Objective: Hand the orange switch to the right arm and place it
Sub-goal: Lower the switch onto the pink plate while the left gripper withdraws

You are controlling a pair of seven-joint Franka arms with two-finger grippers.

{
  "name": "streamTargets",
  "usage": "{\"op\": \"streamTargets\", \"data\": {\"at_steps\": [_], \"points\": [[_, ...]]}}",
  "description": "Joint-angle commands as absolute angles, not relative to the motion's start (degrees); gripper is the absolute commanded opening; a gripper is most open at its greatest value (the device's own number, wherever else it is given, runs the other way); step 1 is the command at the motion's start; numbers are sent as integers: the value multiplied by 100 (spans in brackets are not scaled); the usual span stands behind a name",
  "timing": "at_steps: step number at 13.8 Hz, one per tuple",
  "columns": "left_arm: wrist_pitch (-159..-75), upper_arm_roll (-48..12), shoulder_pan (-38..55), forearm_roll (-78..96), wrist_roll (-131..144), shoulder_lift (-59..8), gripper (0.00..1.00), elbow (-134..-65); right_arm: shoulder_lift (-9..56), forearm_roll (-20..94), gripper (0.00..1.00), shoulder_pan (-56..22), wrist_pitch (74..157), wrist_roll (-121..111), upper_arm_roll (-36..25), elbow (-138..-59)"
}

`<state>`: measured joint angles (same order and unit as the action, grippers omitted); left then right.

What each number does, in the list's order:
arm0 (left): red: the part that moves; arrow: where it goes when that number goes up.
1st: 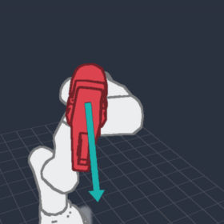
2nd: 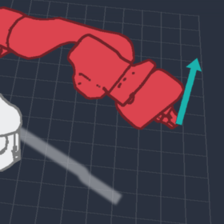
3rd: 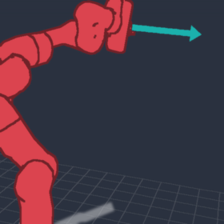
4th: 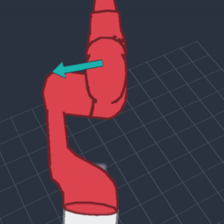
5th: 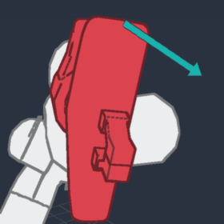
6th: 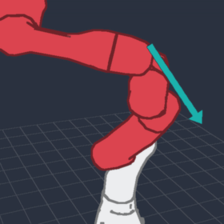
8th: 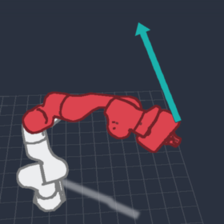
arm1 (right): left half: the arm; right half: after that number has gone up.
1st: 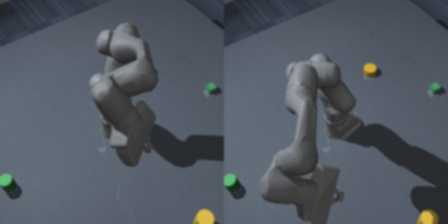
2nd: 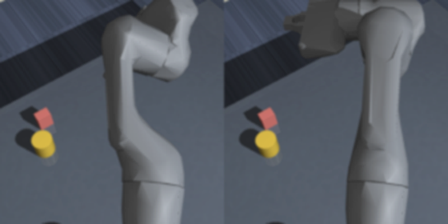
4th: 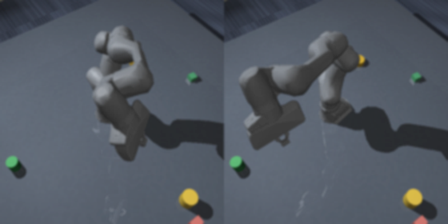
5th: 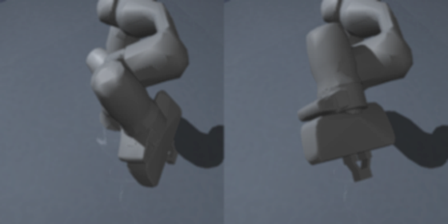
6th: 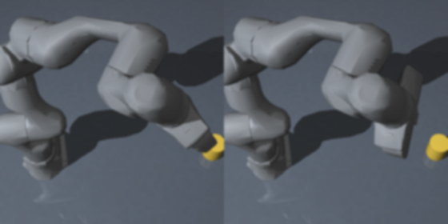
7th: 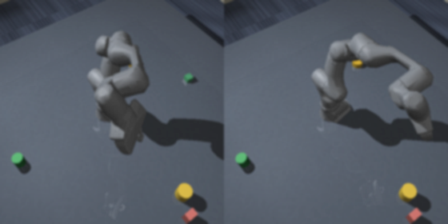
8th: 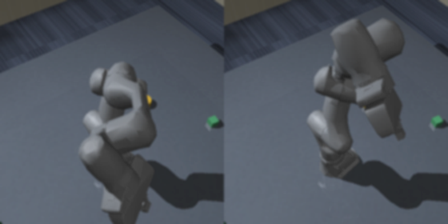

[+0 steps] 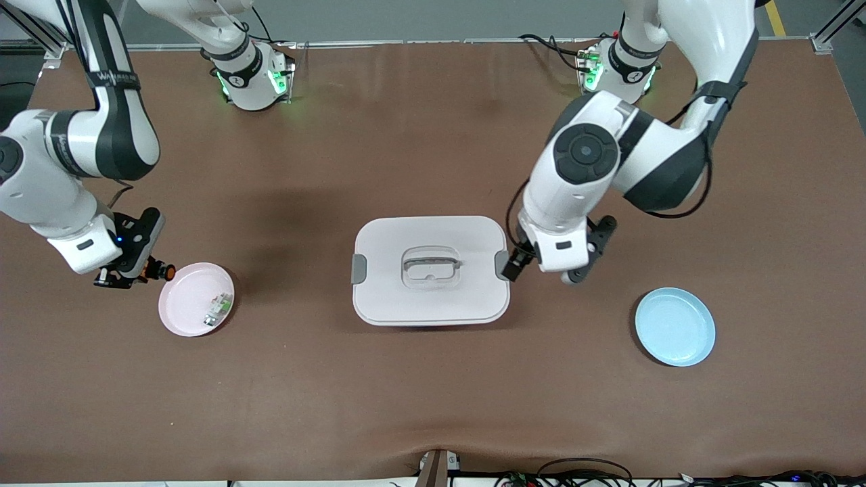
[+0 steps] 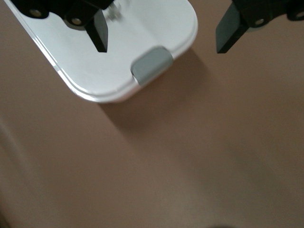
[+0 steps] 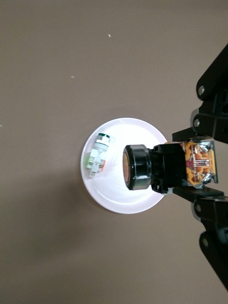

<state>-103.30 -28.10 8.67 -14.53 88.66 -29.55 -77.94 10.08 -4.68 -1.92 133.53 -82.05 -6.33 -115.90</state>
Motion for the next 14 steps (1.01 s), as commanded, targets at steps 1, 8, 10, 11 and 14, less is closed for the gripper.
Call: {"op": "streamTargets", "data": {"at_steps": [1, 8, 10, 11, 14], "points": [[-10011, -2821, 564, -1670, 8055, -2734, 100, -7866, 1203, -536, 0, 52, 14103, -8306, -510, -11987], [-9511, -2830, -710, -1670, 5322, -2180, 100, -7814, 2056, -352, 0, 264, 15063, -8349, -483, -11997], [-9501, -2883, -1168, -1617, 4320, -2048, 100, -7805, 2223, -290, 0, 264, 15257, -8358, -483, -11997], [-9501, -2874, -1247, -1591, 3872, -1978, 100, -7796, 2319, -281, 0, 272, 15380, -8358, -475, -11988], [-9379, -2682, -1336, -1486, 2850, -1636, 100, -7875, 2644, -273, 0, 246, 15530, -8385, -466, -11892]]}}
